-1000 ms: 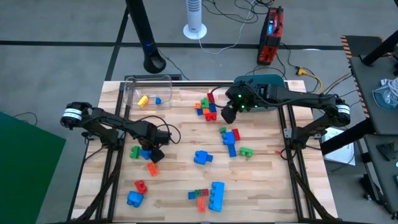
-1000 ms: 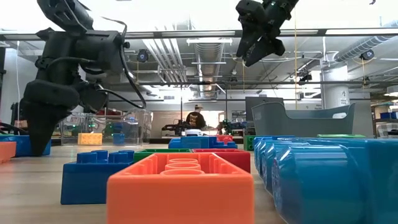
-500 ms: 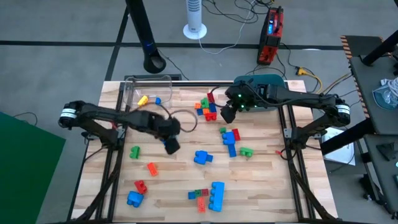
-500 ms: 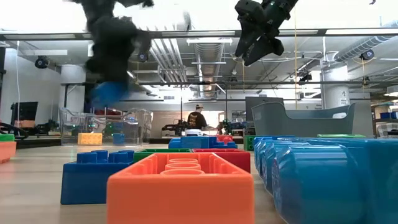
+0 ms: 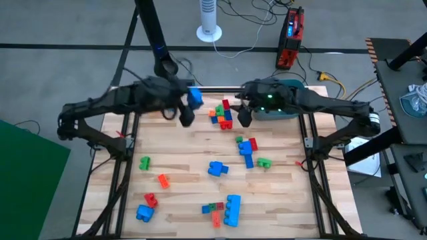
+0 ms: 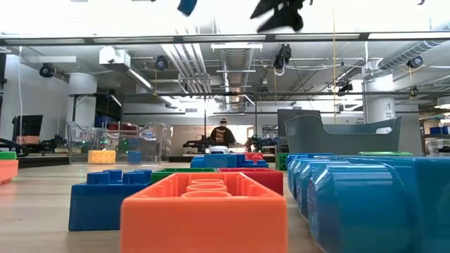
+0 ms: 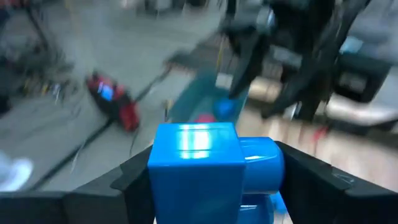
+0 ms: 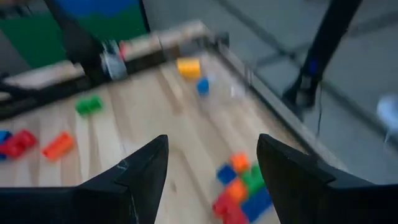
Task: Sort blocks by size
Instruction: Put the big blue game piece into the blue bin
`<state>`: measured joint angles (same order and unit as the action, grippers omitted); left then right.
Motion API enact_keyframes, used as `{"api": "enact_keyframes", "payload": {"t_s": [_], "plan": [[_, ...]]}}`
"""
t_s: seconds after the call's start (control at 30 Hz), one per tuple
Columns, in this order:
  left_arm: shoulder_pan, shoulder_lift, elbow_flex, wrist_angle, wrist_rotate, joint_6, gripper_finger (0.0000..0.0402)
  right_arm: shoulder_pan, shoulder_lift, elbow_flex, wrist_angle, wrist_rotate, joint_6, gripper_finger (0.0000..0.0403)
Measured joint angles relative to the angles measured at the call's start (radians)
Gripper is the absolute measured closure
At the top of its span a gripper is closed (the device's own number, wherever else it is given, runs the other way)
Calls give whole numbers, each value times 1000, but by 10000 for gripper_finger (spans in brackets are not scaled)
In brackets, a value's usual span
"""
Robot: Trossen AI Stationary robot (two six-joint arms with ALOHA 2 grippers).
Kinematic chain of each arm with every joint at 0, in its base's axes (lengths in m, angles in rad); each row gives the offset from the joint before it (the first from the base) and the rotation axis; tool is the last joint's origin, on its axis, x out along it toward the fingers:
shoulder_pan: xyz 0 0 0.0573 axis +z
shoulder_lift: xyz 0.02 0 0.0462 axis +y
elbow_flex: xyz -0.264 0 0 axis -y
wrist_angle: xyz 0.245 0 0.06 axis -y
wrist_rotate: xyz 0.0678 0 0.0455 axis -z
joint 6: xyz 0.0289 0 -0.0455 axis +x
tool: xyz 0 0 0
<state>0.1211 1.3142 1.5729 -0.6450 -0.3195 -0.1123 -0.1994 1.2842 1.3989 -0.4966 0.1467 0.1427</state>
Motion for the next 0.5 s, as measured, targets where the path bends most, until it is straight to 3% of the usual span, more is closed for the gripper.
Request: {"api": "enact_keyframes", "payload": {"t_s": [0.13, 0.33, 0.5], "plan": [[27, -30, 3, 175, 106, 19, 148, 44, -41, 13, 87, 22, -68, 170], [48, -28, -40, 430, 361, 14, 148, 122, -63, 42, 196, 22, -176, 170], [54, -26, -140, 604, 441, -18, 148, 168, -61, 81, 200, 49, -222, 170]]}}
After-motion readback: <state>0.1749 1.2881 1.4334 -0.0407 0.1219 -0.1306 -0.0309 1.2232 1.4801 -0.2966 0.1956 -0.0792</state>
